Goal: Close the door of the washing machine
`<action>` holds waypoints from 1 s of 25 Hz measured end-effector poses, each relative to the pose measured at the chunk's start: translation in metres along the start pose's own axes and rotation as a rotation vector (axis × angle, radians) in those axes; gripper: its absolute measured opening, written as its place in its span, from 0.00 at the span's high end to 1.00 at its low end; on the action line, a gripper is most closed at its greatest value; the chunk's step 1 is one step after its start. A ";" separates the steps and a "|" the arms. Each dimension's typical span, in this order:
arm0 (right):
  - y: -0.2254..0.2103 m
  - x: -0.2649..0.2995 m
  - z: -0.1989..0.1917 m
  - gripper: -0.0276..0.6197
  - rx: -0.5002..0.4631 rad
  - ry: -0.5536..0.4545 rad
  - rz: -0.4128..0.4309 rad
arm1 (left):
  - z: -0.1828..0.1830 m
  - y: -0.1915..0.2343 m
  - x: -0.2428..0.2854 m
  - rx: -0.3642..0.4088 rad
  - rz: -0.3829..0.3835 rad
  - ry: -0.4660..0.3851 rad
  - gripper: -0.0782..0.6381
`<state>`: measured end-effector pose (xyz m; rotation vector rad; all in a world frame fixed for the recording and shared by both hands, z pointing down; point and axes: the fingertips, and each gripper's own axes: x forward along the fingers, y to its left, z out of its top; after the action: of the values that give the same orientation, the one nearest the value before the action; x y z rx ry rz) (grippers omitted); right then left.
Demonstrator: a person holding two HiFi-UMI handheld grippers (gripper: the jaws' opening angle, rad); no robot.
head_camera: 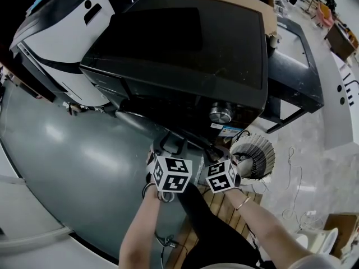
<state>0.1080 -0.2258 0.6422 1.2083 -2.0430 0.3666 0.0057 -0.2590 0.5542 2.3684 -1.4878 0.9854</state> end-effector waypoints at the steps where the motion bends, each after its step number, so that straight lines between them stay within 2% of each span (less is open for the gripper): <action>1: -0.001 0.001 0.001 0.78 0.001 -0.001 -0.005 | 0.000 0.001 0.001 -0.004 0.001 -0.002 0.57; 25: -0.011 0.010 0.007 0.78 -0.010 -0.003 -0.047 | 0.007 0.005 0.011 -0.062 0.028 -0.018 0.58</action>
<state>0.1118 -0.2415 0.6431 1.2492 -2.0134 0.3318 0.0071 -0.2729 0.5549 2.3257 -1.5384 0.9133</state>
